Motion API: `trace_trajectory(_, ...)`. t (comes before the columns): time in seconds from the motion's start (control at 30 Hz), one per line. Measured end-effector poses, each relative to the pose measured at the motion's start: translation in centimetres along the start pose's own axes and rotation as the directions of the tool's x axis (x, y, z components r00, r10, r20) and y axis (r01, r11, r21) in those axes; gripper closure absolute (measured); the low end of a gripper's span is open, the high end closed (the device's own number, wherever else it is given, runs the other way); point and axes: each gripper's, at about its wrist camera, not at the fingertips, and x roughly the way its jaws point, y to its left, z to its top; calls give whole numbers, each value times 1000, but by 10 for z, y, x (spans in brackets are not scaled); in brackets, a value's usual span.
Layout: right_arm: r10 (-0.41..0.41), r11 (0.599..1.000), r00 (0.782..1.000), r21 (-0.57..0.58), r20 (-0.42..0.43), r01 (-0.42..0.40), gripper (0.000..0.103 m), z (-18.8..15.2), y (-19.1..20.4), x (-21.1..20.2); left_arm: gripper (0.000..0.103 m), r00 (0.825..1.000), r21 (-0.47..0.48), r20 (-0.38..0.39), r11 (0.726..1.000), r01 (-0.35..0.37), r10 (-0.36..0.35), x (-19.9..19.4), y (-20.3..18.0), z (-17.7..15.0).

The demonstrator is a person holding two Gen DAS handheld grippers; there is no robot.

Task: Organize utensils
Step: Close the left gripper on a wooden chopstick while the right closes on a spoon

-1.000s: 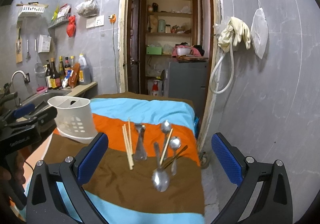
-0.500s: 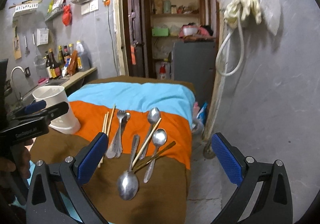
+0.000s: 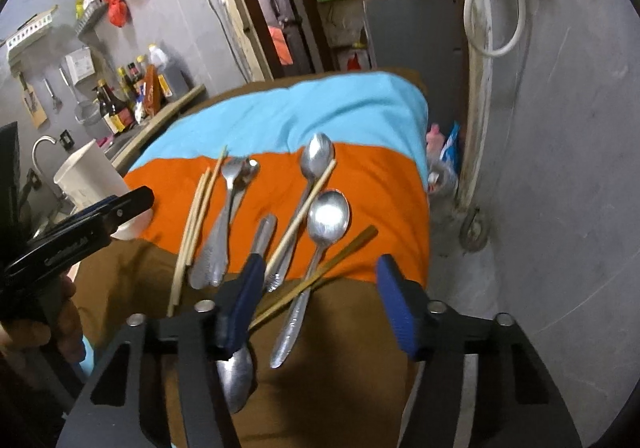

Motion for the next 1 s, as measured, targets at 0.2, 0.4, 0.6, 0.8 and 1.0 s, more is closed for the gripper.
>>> trace_trajectory(0.2, 29, 997, 998, 71, -57, -25, 65, 0, -16, 21, 68, 995, -55, -97, 998, 29, -34, 29, 6, -2)
trace_trajectory(0.4, 69, 993, 994, 103, -90, -60, 73, 3, -21, 34, 83, 981, -103, -182, 993, 52, -70, 47, 13, -3)
trace_trajectory(0.6, 99, 989, 990, 115, -97, -88, 84, 8, -24, 39, 86, 969, -131, -227, 989, 71, -100, 55, 16, -5)
trace_trajectory(0.8, 159, 973, 981, 183, -111, -137, 87, 8, -26, 44, 86, 950, -199, -270, 974, 107, -159, 65, 22, 2)
trace_trajectory(1.0, 212, 946, 969, 274, -126, -171, 90, 10, -30, 50, 87, 936, -204, -304, 972, 120, -179, 70, 22, 7)
